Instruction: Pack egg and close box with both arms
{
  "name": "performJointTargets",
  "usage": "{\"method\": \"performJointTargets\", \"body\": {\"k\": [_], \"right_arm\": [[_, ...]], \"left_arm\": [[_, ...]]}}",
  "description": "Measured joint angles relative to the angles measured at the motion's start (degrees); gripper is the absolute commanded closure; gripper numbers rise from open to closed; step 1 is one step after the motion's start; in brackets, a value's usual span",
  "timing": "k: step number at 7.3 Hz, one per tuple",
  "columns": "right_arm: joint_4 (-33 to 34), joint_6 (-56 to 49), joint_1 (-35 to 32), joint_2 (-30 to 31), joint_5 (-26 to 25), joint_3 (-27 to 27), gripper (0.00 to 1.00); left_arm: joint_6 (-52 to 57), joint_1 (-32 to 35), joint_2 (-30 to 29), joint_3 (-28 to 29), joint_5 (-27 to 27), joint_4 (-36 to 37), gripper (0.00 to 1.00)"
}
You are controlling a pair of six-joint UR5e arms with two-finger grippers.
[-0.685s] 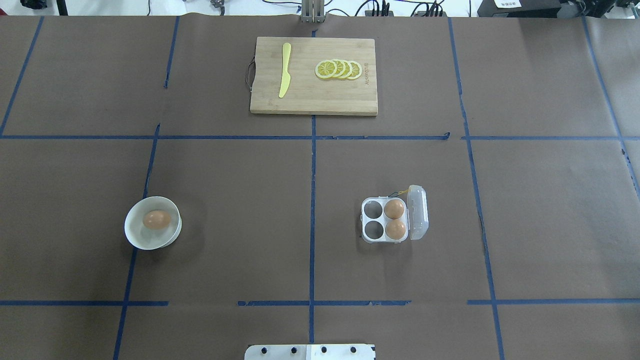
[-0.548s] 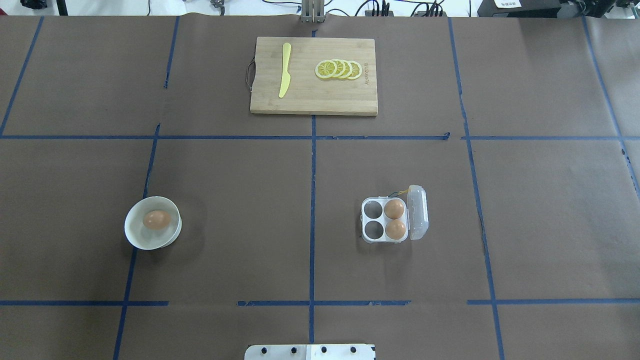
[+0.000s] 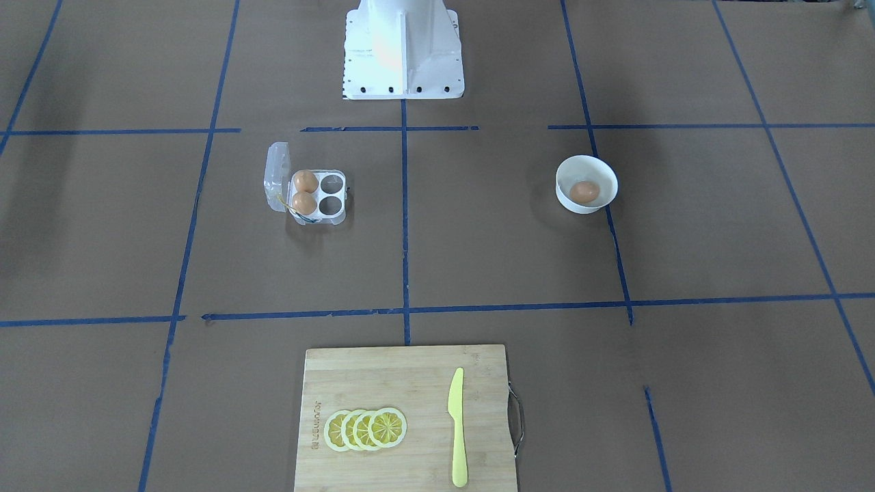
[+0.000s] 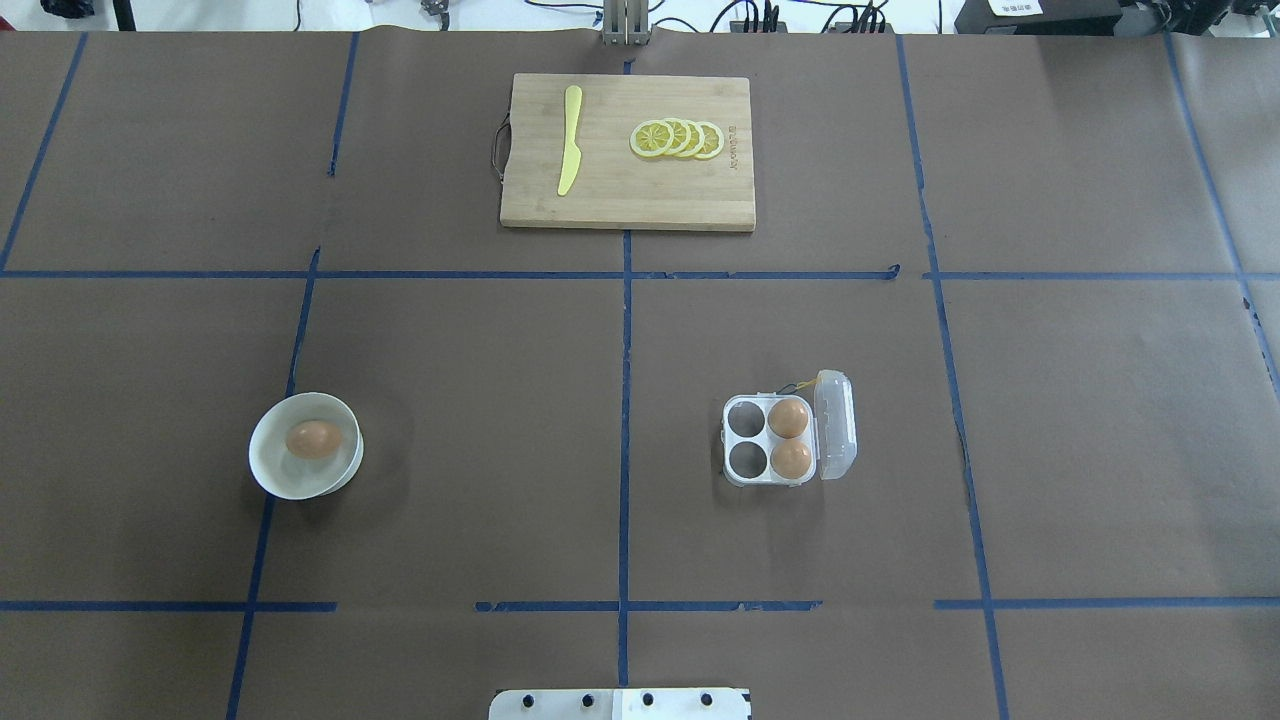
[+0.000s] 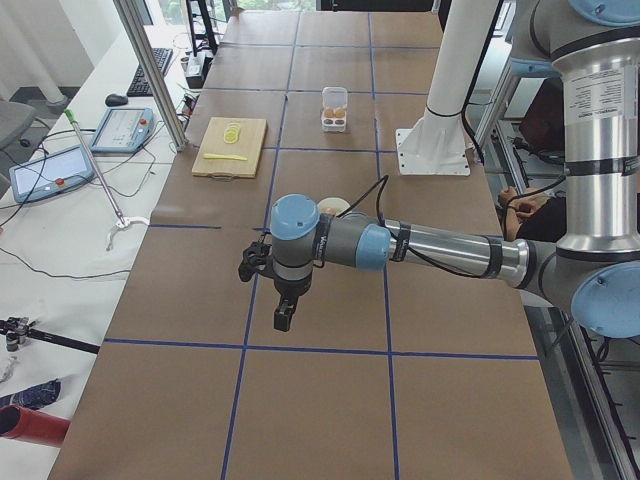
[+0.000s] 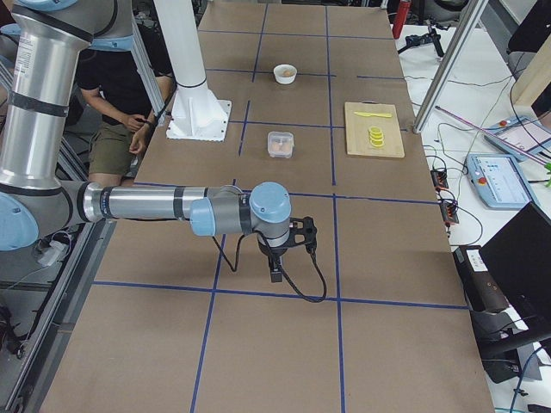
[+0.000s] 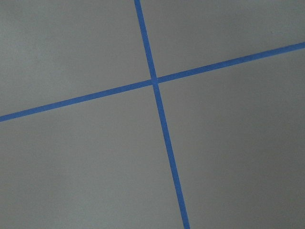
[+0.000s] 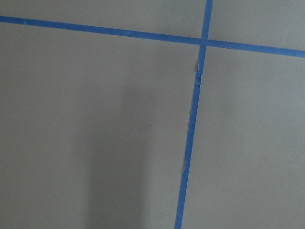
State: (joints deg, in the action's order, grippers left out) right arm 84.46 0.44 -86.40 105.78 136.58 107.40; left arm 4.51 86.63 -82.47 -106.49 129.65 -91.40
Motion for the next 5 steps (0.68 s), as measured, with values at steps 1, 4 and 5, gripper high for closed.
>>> {"method": "performJointTargets", "body": {"k": [1, 4, 5], "right_arm": [[0.00, 0.00, 0.00, 0.03, 0.02, 0.00, 0.00], [-0.13, 0.00, 0.00, 0.11, 0.24, 0.00, 0.00], [-0.21, 0.00, 0.00, 0.12, 0.36, 0.01, 0.00]], "left_arm": [[0.03, 0.17, -0.10, -0.23, -0.13, -0.09, 0.00], [-0.33, 0.66, -0.22, -0.34, -0.40, -0.40, 0.00], [-0.55, 0.66, -0.30, -0.36, -0.43, -0.50, 0.00]]}}
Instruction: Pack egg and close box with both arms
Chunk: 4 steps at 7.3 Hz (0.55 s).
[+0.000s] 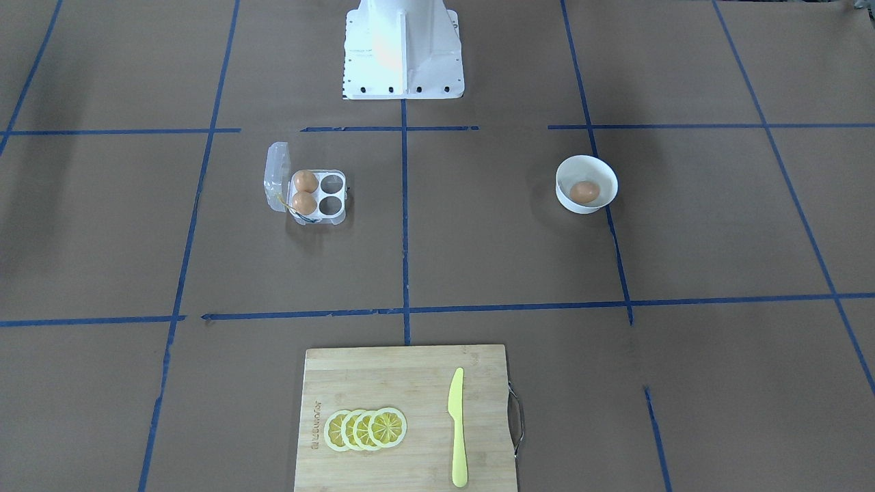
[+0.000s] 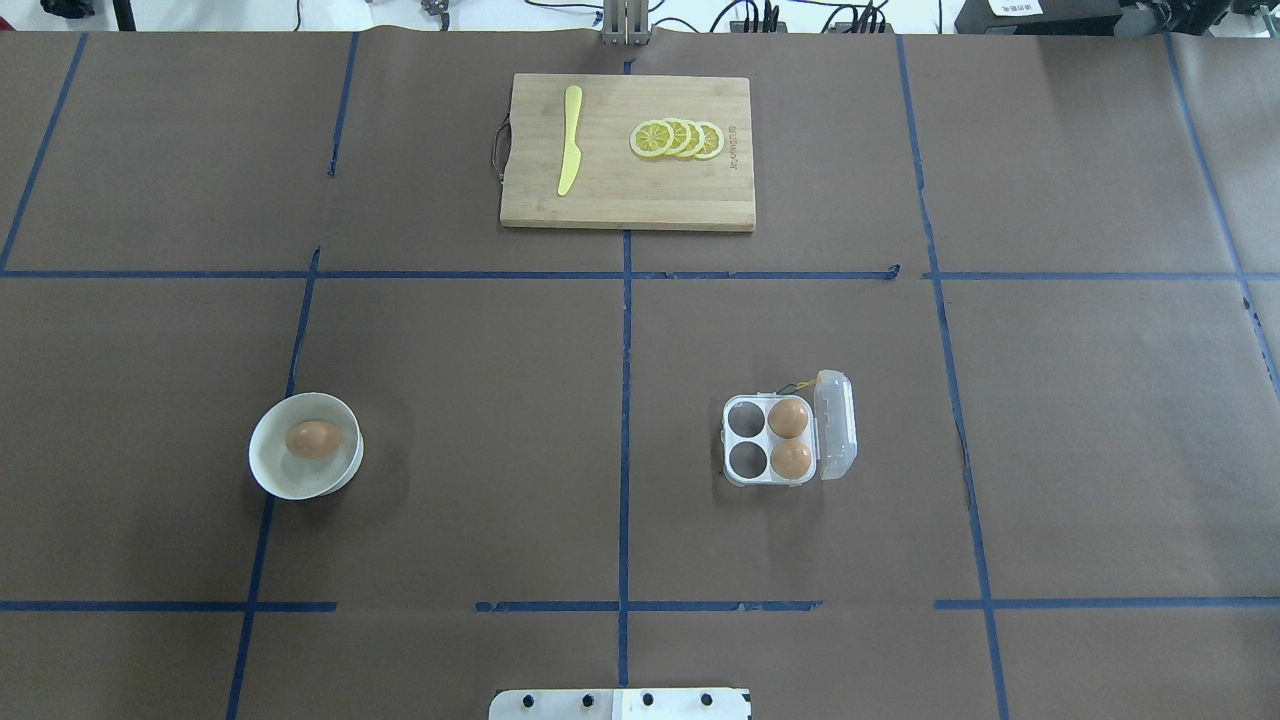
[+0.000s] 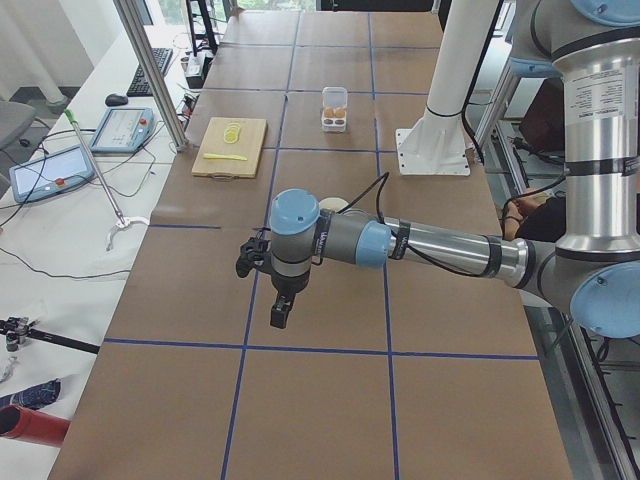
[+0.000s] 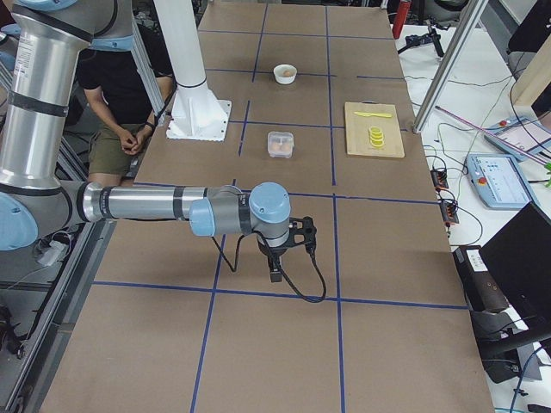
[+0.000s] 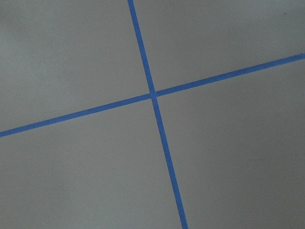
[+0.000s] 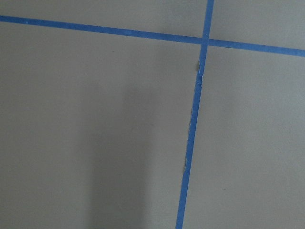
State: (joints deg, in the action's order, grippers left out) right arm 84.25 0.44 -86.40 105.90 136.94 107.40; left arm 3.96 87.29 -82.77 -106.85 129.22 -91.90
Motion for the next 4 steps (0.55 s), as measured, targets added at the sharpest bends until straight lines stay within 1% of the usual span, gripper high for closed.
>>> {"method": "performJointTargets", "body": {"k": [1, 4], "right_arm": [[-0.03, 0.00, 0.00, 0.00, 0.09, -0.01, 0.00], [-0.32, -0.10, 0.06, 0.03, 0.27, -0.21, 0.00]], "left_arm": [[-0.21, 0.00, -0.14, 0.15, 0.03, -0.26, 0.00], [-0.35, -0.08, 0.87, 0.76, 0.44, -4.23, 0.00]]}}
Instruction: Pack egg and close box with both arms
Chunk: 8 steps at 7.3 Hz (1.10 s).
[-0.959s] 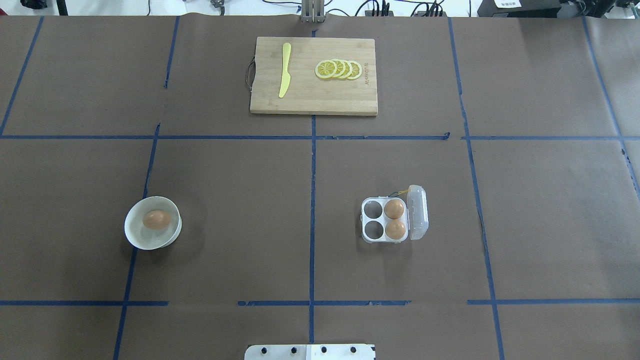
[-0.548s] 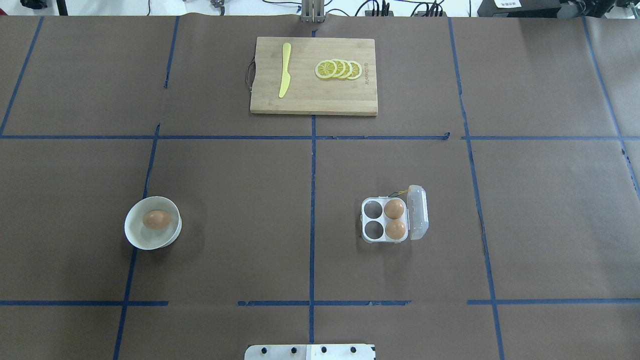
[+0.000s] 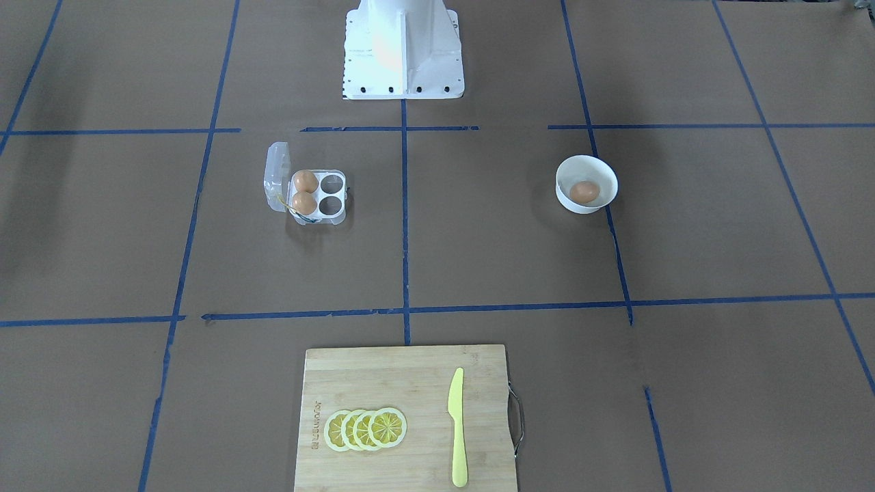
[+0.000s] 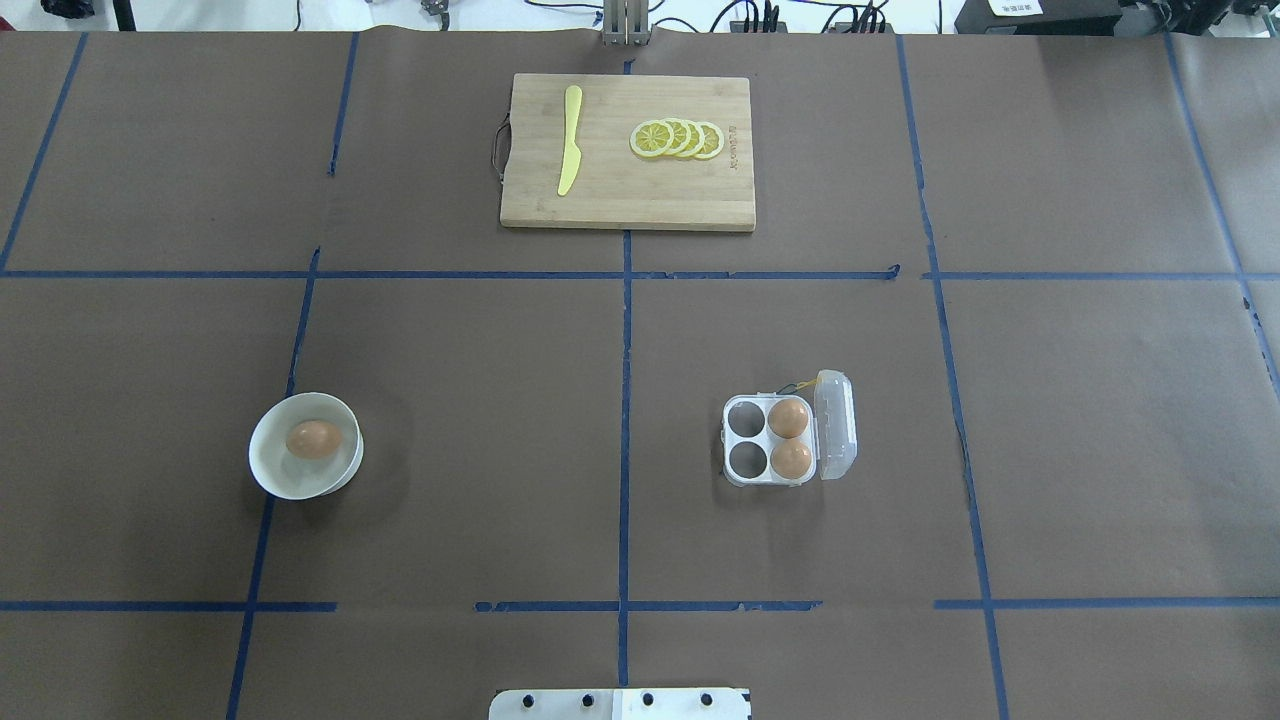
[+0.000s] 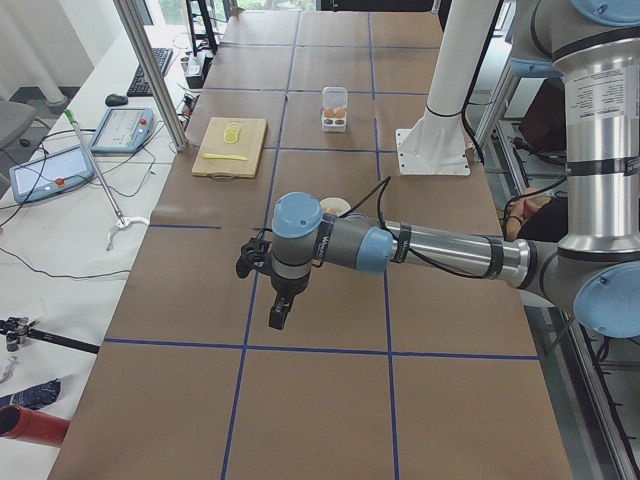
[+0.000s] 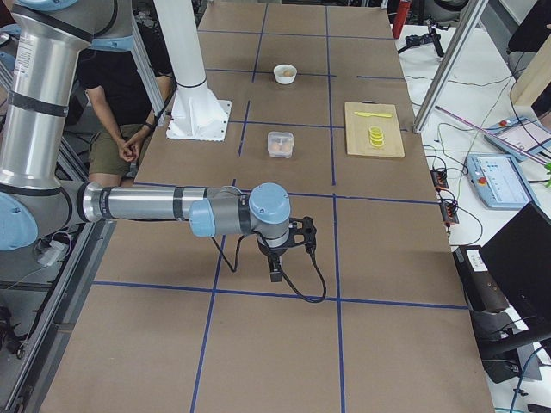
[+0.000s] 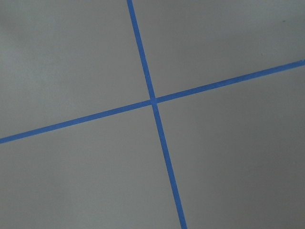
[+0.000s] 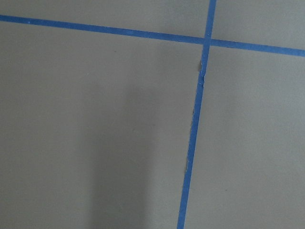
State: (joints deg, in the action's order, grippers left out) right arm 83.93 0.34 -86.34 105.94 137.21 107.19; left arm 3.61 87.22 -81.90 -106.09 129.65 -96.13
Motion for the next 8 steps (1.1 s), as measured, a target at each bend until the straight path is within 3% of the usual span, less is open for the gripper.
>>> {"method": "performJointTargets", "body": {"k": [2, 5, 8], "right_arm": [[-0.07, -0.08, 0.06, 0.08, 0.08, 0.00, 0.00], [-2.69, 0.20, 0.85, 0.29, 1.69, 0.06, 0.00], [-8.06, 0.11, 2.12, 1.81, 3.11, 0.04, 0.00]], "left_arm": [[-0.19, -1.44, 0.31, 0.02, 3.31, -2.95, 0.00], [-0.84, -9.47, 0.32, -0.64, 7.07, -7.47, 0.00], [-4.95, -21.04, -0.08, -2.23, 6.23, -20.03, 0.00]]}}
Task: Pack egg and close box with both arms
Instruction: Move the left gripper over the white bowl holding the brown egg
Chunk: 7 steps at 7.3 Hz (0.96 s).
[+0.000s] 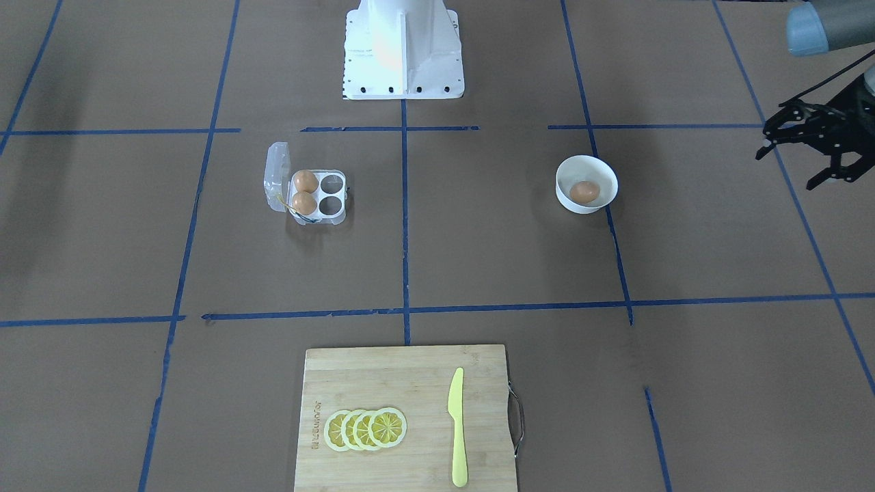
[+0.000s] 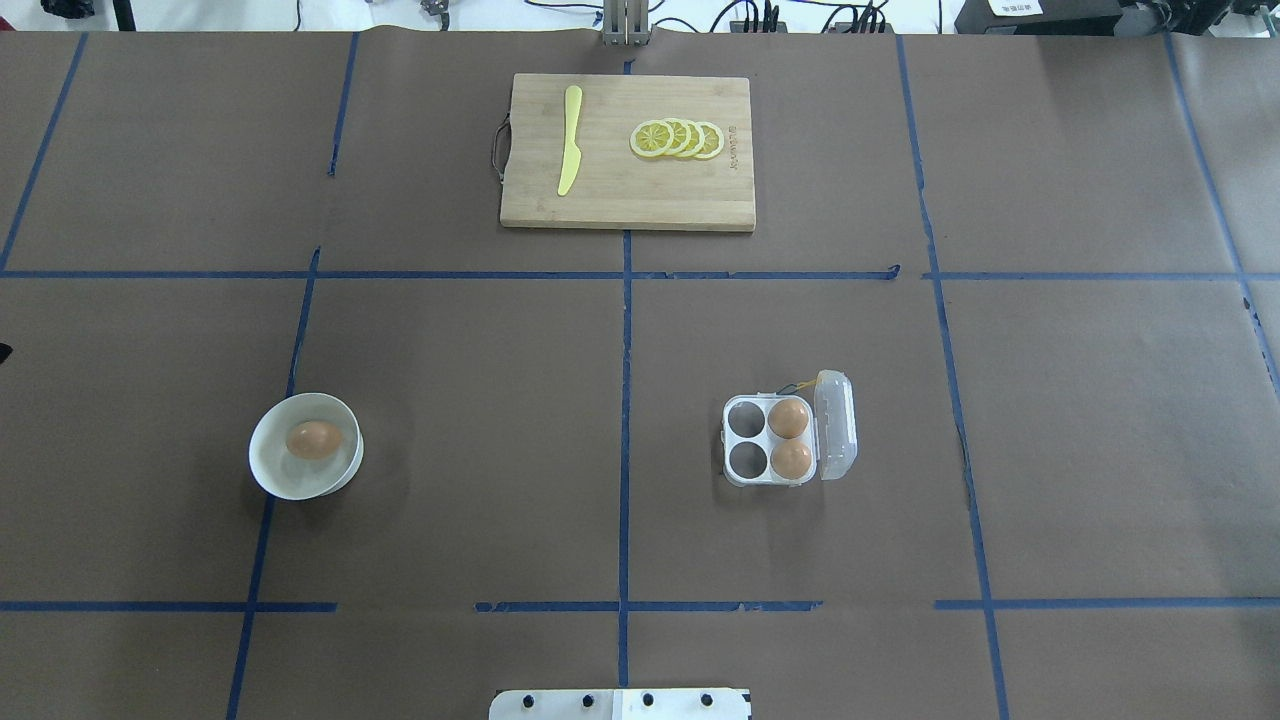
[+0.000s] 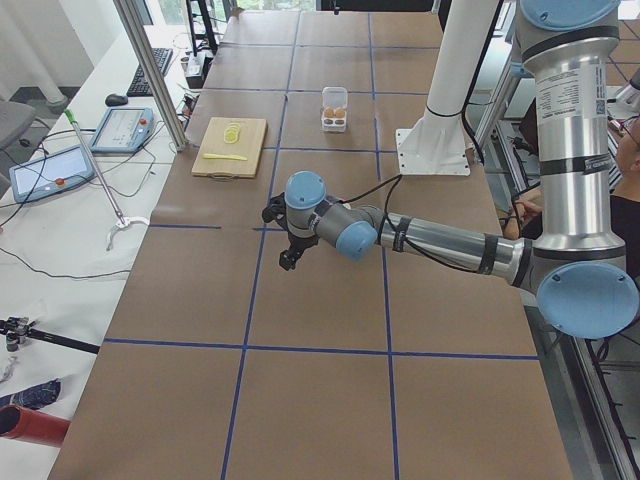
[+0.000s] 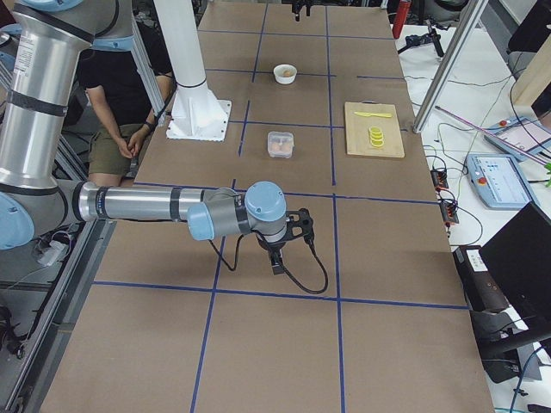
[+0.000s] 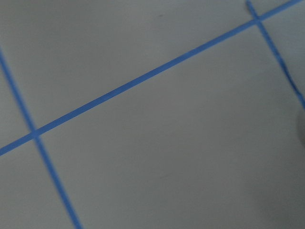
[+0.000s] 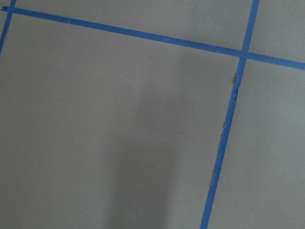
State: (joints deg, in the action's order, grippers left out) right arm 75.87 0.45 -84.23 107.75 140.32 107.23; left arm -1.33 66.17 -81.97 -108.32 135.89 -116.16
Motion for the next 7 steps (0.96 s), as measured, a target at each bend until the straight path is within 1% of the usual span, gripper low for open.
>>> {"method": "performJointTargets", "body": {"k": [1, 2, 4, 6, 7], "right_arm": [[-0.95, 0.06, 0.37, 0.40, 1.28, 0.00, 0.00], [-1.36, 0.28, 0.65, 0.60, 2.63, 0.00, 0.00], [-1.67, 0.70, 0.95, 0.75, 3.68, -0.02, 0.00], [-1.57, 1.06, 1.44, 0.79, 3.88, -0.16, 0.00], [-1.51, 1.15, 1.79, 0.79, 3.90, -0.28, 0.00]], "left_arm": [[-2.72, -5.93, -0.29, -1.43, -3.08, -2.71, 0.00], [-5.42, -12.14, -0.94, -3.20, -7.29, -3.77, 0.01], [-7.76, -21.56, -4.24, -4.73, -11.44, -4.18, 0.07], [-7.61, -27.05, -6.32, -4.76, -14.21, -4.04, 0.14], [-7.19, -29.04, -6.95, -4.57, -14.96, -3.87, 0.15]]}}
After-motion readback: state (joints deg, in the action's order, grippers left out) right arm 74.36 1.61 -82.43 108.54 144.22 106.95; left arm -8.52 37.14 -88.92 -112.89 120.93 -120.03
